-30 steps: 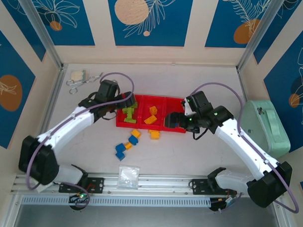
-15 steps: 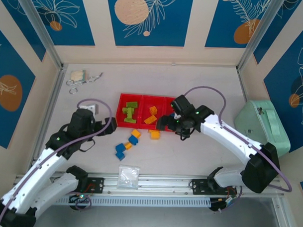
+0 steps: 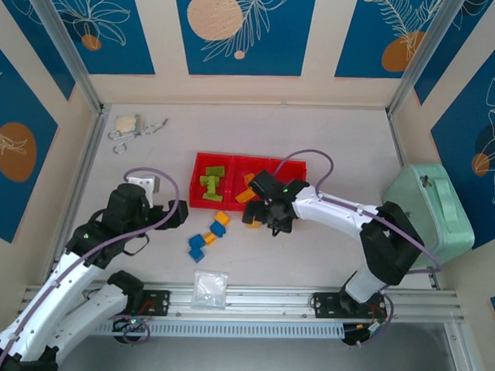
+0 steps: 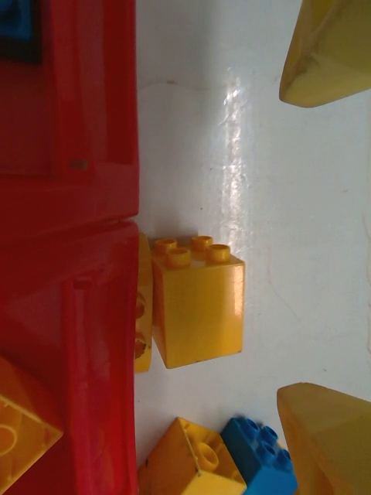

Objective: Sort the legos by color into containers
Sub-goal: Pick up the lego from the center of the table.

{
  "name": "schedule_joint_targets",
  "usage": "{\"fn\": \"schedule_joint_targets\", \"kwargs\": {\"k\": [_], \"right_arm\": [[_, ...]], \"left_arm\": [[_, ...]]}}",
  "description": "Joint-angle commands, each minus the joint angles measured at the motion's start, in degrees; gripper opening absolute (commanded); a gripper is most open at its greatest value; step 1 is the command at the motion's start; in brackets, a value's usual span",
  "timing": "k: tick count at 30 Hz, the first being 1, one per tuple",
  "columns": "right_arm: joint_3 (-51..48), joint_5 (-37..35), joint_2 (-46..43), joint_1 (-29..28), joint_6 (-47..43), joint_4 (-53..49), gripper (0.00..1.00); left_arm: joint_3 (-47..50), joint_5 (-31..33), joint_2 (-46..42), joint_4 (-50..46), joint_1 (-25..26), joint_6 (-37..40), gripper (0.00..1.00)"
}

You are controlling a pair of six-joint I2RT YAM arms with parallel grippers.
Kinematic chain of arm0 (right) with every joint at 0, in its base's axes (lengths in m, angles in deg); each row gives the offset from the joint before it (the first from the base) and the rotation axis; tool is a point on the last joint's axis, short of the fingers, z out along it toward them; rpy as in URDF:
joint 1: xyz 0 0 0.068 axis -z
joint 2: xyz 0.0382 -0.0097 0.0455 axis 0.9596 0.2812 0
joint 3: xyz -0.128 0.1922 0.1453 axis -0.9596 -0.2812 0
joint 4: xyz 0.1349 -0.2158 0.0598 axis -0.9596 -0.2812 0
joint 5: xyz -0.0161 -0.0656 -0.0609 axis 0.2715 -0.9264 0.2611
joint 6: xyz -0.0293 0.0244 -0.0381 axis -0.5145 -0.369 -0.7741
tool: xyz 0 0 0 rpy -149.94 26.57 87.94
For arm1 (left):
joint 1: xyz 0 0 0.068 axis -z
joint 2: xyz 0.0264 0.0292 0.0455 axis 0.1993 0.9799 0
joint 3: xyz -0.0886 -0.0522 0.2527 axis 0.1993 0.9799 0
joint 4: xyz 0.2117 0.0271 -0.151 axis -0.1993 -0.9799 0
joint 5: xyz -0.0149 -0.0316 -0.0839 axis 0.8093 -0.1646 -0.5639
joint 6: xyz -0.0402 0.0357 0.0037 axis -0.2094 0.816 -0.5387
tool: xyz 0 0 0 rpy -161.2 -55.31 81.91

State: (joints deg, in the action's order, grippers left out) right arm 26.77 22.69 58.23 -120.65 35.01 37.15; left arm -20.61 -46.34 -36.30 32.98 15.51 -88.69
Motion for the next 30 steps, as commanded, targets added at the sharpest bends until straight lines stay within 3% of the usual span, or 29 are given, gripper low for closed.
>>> {"fn": "schedule_joint_targets", "kwargs": {"k": [1,16,30], "right_arm": [[2.6,-3.1,3.0,-1.0,-1.1,0.1,0.90],[15.2,-7.9,16.8,-3.9,-1.9,-9.8,0.86],[16.8,-11.2,19.5,-5.8,-3.8,-11.7,0.71]], "left_arm": [[-0.4,-0.8,-1.3,-0.6,-0.5,1.8,0.99],[0.1,0.2,-1.3,-0.9,-0.5,3.1,0.99],[-0.9,3.5,-4.7,-5.9,-0.5,2.4,0.99]]}}
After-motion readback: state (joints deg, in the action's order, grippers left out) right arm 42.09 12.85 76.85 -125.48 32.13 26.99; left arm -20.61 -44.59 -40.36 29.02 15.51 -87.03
